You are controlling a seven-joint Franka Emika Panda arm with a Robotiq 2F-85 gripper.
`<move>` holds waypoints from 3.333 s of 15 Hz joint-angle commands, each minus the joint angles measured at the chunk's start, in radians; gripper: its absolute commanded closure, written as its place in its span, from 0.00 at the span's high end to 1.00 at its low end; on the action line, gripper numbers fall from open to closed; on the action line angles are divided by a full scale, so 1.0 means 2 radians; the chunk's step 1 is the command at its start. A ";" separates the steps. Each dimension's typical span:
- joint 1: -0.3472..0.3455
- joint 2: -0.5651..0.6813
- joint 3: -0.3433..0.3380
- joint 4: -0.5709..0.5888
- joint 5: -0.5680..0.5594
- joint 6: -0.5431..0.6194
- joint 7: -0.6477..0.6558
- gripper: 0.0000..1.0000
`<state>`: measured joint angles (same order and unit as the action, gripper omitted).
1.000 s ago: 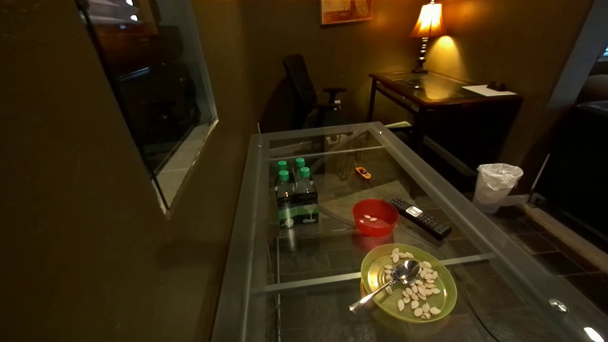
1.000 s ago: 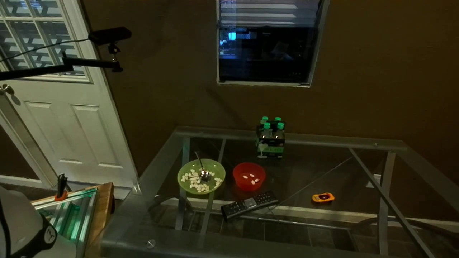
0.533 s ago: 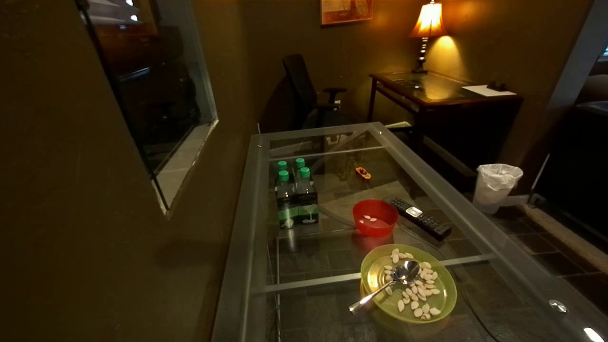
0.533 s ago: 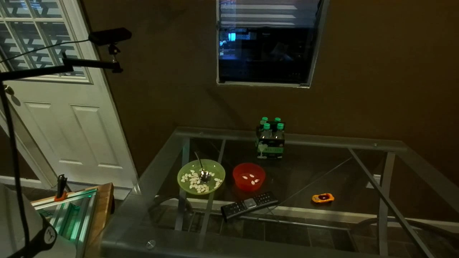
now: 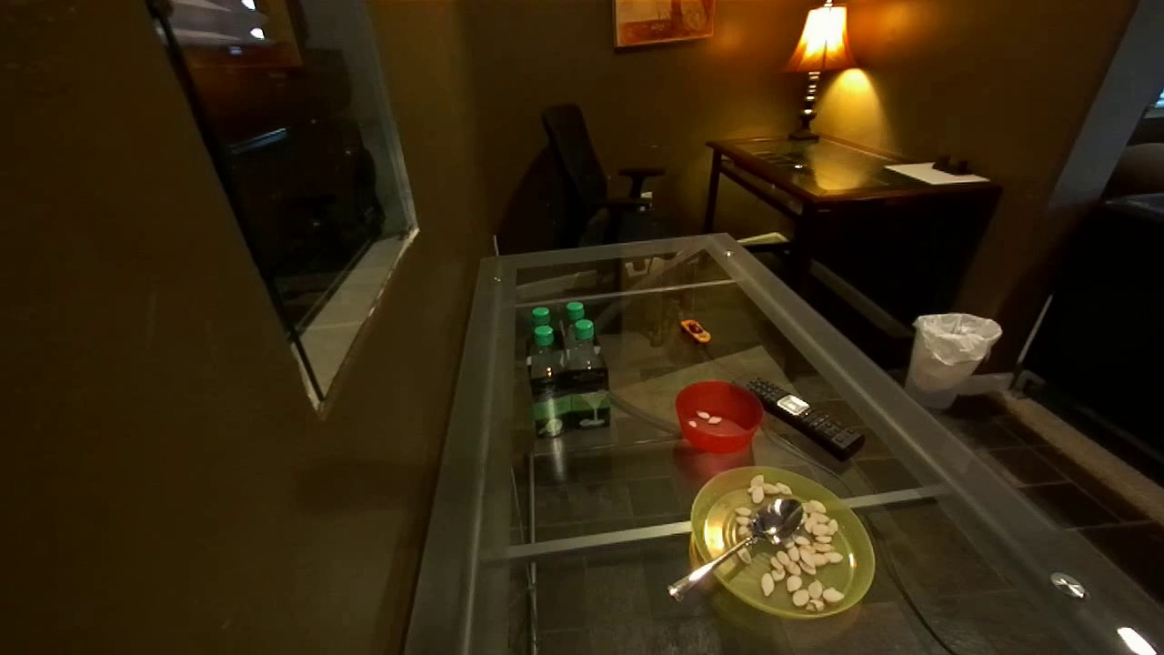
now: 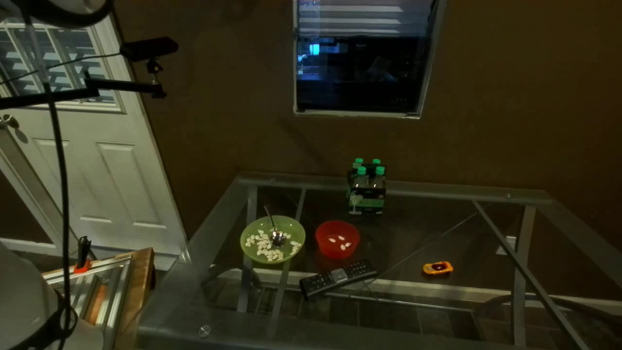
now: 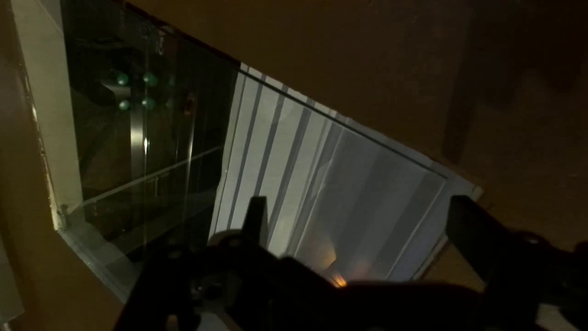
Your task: Open the glass door.
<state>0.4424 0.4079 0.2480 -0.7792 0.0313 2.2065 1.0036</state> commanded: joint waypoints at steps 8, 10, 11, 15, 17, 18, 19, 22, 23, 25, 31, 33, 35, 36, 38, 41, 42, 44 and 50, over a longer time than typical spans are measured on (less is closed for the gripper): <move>0.023 0.066 -0.008 0.079 -0.007 0.039 0.038 1.00; 0.024 0.068 -0.008 0.081 -0.007 0.039 0.041 1.00; 0.025 0.070 -0.009 0.082 -0.007 0.039 0.043 1.00; 0.025 0.073 -0.014 0.079 -0.011 0.030 0.061 1.00; 0.024 0.075 -0.018 0.079 -0.011 0.029 0.067 1.00; 0.023 0.075 -0.018 0.081 -0.009 0.030 0.070 1.00; 0.022 0.075 -0.016 0.082 -0.007 0.031 0.070 1.00; 0.022 0.074 -0.014 0.082 -0.004 0.025 0.074 1.00; 0.022 0.073 -0.016 0.082 -0.007 0.023 0.074 1.00; 0.024 0.070 -0.022 0.075 -0.016 0.006 0.074 1.00; 0.042 0.057 -0.049 0.068 -0.073 -0.064 0.057 1.00; 0.052 0.055 -0.059 0.072 -0.100 -0.098 0.050 1.00; 0.064 0.051 -0.069 0.078 -0.129 -0.106 0.036 1.00; 0.069 0.050 -0.071 0.082 -0.140 -0.113 0.030 1.00; 0.082 0.049 -0.077 0.088 -0.166 -0.117 0.012 1.00; 0.103 0.044 -0.090 0.089 -0.213 -0.133 -0.020 1.00; 0.110 0.043 -0.096 0.090 -0.232 -0.133 -0.031 1.00; 0.124 0.040 -0.106 0.091 -0.266 -0.130 -0.049 1.00; 0.162 0.035 -0.149 0.091 -0.367 -0.134 -0.062 1.00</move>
<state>0.7224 0.4840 -0.0028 -0.6142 -0.6062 1.9793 0.8977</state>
